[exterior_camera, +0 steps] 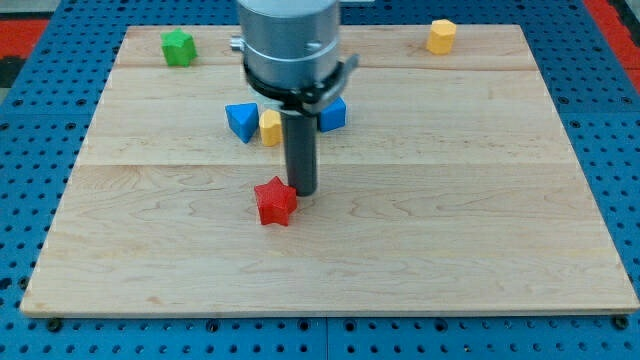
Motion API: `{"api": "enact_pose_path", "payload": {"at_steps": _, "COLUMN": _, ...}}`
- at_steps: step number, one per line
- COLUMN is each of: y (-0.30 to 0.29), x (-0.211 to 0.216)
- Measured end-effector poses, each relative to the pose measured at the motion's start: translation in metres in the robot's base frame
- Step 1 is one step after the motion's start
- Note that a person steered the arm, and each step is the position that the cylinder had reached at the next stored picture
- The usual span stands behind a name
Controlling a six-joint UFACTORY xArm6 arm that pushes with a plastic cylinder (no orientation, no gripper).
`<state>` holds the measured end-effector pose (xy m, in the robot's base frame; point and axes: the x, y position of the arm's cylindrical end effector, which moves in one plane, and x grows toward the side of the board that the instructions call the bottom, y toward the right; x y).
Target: Move the red star parallel to the left of the triangle
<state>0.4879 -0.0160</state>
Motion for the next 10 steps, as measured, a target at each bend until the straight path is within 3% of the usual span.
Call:
{"api": "enact_pose_path", "payload": {"at_steps": 1, "y": -0.011, "x": 0.025}}
{"api": "enact_pose_path", "payload": {"at_steps": 4, "y": -0.158, "x": 0.060}}
{"api": "enact_pose_path", "payload": {"at_steps": 5, "y": -0.217, "x": 0.027}}
{"api": "enact_pose_path", "payload": {"at_steps": 6, "y": -0.231, "x": -0.010}}
{"api": "enact_pose_path", "payload": {"at_steps": 7, "y": -0.232, "x": 0.023}}
{"api": "enact_pose_path", "payload": {"at_steps": 10, "y": -0.249, "x": -0.035}}
